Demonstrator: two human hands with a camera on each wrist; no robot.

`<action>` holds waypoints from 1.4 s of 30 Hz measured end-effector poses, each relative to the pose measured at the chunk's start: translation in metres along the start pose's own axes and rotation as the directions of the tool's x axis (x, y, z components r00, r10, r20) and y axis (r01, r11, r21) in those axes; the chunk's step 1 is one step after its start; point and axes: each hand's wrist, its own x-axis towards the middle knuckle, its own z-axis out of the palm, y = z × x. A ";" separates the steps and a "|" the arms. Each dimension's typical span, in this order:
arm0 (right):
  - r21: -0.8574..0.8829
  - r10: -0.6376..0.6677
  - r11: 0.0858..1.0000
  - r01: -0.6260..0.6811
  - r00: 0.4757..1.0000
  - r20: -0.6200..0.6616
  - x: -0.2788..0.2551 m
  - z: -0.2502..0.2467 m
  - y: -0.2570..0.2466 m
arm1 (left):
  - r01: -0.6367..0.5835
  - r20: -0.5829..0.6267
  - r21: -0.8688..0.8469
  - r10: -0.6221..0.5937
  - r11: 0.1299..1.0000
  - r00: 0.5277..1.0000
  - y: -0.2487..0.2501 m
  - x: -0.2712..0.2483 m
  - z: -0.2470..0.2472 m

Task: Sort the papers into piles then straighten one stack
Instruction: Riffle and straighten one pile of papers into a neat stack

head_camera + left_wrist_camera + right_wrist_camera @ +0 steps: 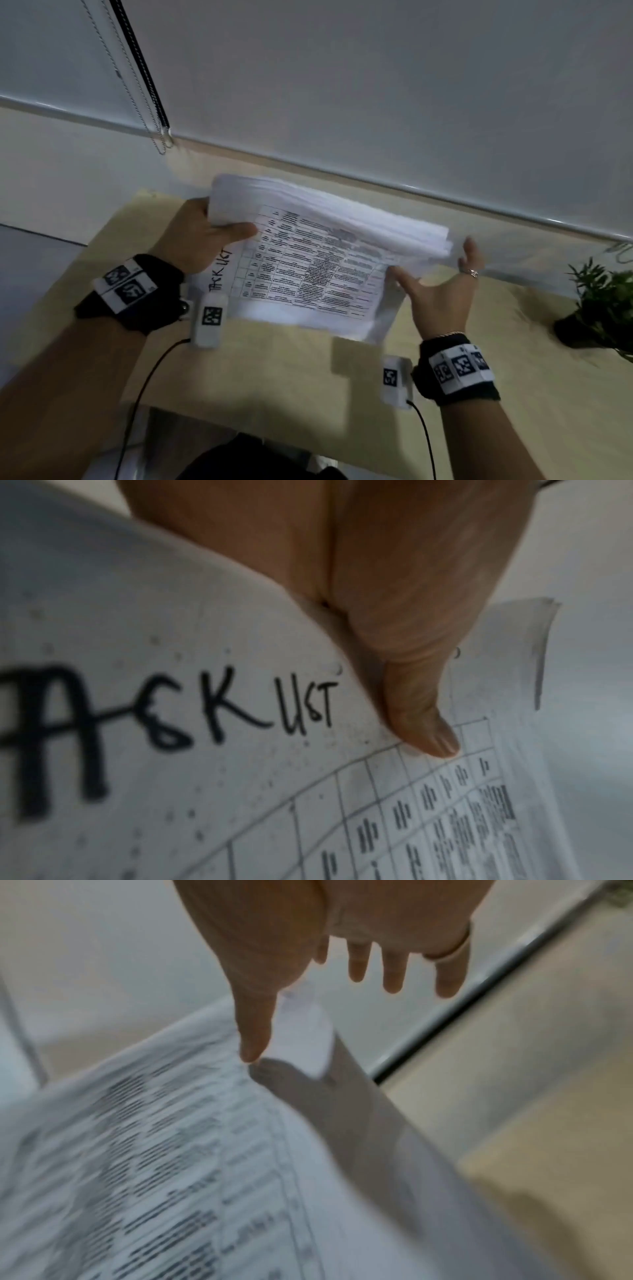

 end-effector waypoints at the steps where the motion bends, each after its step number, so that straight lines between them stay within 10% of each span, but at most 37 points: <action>1: 0.166 0.095 0.980 -0.106 0.993 0.073 0.000 -0.001 0.009 | 0.041 0.004 -0.101 -0.041 0.994 0.999 -0.009 -0.001 -0.002; 5: 0.470 0.178 0.803 -0.367 0.899 0.399 -0.001 -0.001 0.017 | 0.134 0.042 -0.344 -0.127 0.929 0.991 -0.034 -0.011 0.017; 11: 0.318 0.058 0.944 -0.085 0.994 0.093 -0.022 -0.003 0.017 | -0.115 -0.267 -0.024 0.104 0.993 0.958 -0.048 -0.028 0.048; 15: 0.211 0.092 0.969 -0.130 0.979 0.184 -0.054 0.000 0.042 | 0.026 -0.072 0.209 -0.011 0.978 0.997 -0.089 -0.047 0.054; 27: 0.207 0.163 0.957 -0.201 0.969 0.187 -0.057 -0.002 0.044 | 0.042 -0.120 -0.137 -0.059 0.990 0.991 -0.085 -0.043 0.066; 33: 0.382 -0.070 0.923 0.045 0.996 0.053 -0.051 -0.006 0.010 | -0.162 -0.290 -0.184 0.104 0.969 0.951 -0.055 -0.035 0.067; 42: 0.330 -0.136 0.937 0.111 0.989 0.053 -0.052 -0.004 0.009 | -0.106 -0.398 -0.113 0.052 0.988 0.916 -0.050 -0.020 0.073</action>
